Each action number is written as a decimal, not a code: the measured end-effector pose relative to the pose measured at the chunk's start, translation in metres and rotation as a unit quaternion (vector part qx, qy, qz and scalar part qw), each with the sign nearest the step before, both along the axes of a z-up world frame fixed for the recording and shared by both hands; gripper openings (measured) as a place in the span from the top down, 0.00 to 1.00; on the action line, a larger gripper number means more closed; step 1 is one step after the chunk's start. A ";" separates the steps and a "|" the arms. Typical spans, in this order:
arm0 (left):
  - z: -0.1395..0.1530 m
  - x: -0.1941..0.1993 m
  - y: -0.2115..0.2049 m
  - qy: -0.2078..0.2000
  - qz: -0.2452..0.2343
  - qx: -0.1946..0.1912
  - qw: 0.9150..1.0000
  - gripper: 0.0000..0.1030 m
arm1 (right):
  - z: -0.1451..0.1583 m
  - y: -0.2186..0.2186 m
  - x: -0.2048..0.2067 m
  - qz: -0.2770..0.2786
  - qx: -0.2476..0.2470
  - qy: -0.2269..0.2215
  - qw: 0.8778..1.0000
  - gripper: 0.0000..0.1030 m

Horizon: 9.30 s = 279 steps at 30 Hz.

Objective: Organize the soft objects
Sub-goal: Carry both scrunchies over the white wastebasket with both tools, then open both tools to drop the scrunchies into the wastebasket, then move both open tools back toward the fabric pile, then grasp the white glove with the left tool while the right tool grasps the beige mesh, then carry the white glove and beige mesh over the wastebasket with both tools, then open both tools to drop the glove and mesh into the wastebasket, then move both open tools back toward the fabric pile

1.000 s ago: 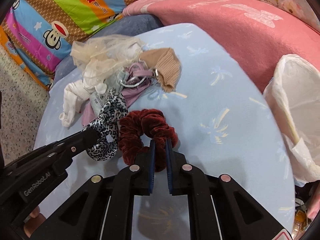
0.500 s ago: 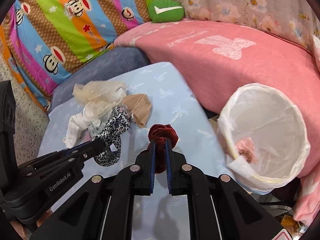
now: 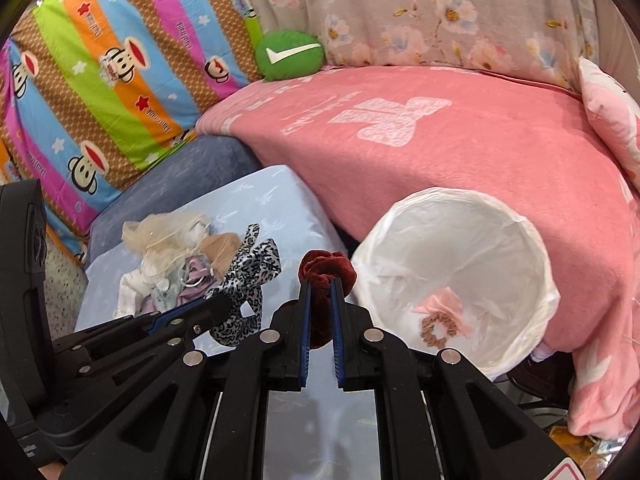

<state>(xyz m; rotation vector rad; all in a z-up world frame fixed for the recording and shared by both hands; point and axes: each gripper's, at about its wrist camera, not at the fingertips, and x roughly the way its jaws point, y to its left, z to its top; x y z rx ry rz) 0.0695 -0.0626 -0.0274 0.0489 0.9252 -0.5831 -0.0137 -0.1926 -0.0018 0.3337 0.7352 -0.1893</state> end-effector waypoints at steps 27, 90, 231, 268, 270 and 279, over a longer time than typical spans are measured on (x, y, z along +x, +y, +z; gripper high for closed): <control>0.011 -0.001 -0.101 0.001 -0.084 -0.002 0.996 0.89 | 0.002 -0.095 -0.019 -0.078 -0.009 -0.008 0.997 0.91; -0.007 0.028 0.004 0.014 0.038 0.003 0.999 0.53 | -0.006 -0.001 0.028 0.002 -0.037 0.020 0.999 0.75; 0.029 -0.009 -0.061 0.002 -0.047 -0.004 0.999 0.86 | 0.101 -0.066 -0.023 -0.045 -0.025 -0.106 0.993 0.99; 0.004 0.006 -0.065 -0.006 -0.018 0.019 1.000 0.40 | 0.026 -0.080 -0.010 -0.060 0.006 -0.023 0.998 0.70; 0.002 0.007 -0.059 -0.004 -0.010 0.020 1.000 0.40 | 0.022 -0.074 -0.008 -0.054 0.003 -0.017 0.998 0.70; -0.005 0.011 -0.028 -0.006 0.022 0.034 0.999 0.40 | 0.002 -0.040 0.005 -0.024 -0.004 0.011 1.000 0.70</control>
